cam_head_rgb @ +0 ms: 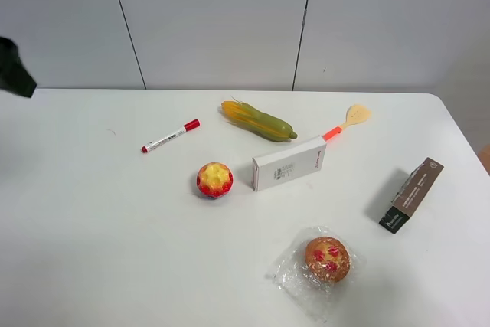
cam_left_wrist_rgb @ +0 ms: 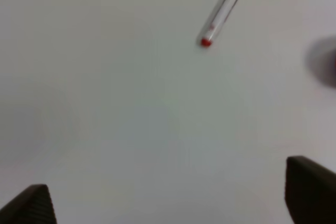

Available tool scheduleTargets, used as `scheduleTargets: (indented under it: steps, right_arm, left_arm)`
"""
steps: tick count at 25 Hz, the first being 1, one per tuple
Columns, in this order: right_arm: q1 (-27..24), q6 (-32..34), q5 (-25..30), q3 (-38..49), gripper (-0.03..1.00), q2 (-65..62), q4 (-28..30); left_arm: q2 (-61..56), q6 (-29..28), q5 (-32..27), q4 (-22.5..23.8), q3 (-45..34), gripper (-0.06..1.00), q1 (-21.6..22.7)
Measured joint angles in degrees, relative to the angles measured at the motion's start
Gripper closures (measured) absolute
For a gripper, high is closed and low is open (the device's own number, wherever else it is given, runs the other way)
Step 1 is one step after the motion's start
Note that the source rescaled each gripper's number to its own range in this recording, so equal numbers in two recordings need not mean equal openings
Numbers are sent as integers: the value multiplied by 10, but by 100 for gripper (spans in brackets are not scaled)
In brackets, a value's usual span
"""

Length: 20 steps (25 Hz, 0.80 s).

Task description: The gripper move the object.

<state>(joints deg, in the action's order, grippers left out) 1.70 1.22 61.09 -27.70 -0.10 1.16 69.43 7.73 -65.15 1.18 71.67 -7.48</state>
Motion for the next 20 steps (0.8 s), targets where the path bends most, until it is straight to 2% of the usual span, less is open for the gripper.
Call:
scheduleTargets:
  steps: [6, 12, 15, 20]
  right_arm:
    - [0, 0, 0, 0, -3, 0, 0]
    - [0, 0, 0, 0, -3, 0, 0]
    - [0, 0, 0, 0, -3, 0, 0]
    - [0, 0, 0, 0, -3, 0, 0]
  left_arm:
    - [-192, 0, 2, 0, -147, 12, 46]
    - [-373, 0, 34, -1, -275, 12, 48]
    - [-437, -4, 52, -5, -339, 12, 48]
    - [-517, -27, 48, -21, -413, 12, 48]
